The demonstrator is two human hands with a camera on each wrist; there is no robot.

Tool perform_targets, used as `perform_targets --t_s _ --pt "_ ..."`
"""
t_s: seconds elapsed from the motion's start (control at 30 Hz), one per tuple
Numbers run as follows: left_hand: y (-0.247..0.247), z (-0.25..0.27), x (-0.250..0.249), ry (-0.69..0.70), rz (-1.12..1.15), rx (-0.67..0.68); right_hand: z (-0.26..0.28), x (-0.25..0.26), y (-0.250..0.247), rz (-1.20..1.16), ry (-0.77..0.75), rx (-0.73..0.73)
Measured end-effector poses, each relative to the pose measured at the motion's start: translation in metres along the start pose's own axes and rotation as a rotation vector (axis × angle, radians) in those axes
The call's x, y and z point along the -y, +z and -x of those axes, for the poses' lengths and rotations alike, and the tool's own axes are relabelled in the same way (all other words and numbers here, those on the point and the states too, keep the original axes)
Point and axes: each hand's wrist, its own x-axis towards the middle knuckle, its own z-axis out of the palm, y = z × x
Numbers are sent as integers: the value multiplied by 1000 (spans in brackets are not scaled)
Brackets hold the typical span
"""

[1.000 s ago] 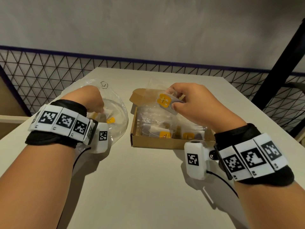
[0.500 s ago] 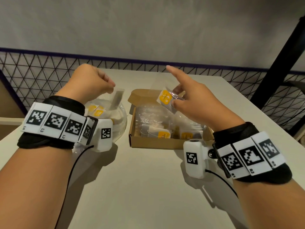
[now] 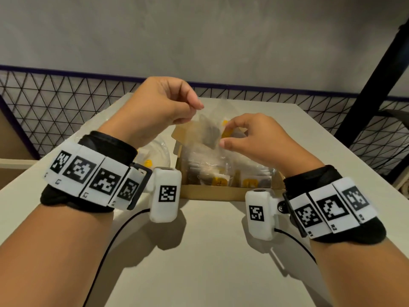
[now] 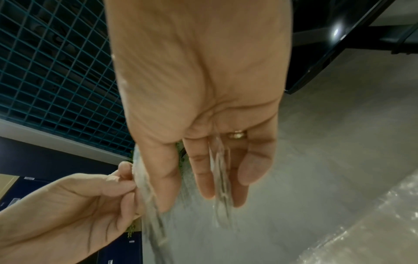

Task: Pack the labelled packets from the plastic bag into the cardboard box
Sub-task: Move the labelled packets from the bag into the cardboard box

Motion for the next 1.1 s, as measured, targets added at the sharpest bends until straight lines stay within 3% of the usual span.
perform_targets --t_s 0.4,0.6,0.73,0.83,0.9,1.0,1.1 --pt "7 -2 6 84 310 128 5 5 -10 -116 -106 73" --pt "10 -2 5 76 405 171 8 13 -12 -323 -129 86" --pt "14 -2 1 31 373 121 6 10 -13 -311 -101 -49" --pt "15 -5 2 -77 358 46 3 5 -15 -335 -54 -216" --pt "15 -5 3 -139 309 82 1 1 -16 -360 -22 -294" --pt "20 -3 6 -149 120 158 0 2 -15 -354 8 -291" --pt "25 -1 7 -116 9 89 3 4 -16 -269 10 -199"
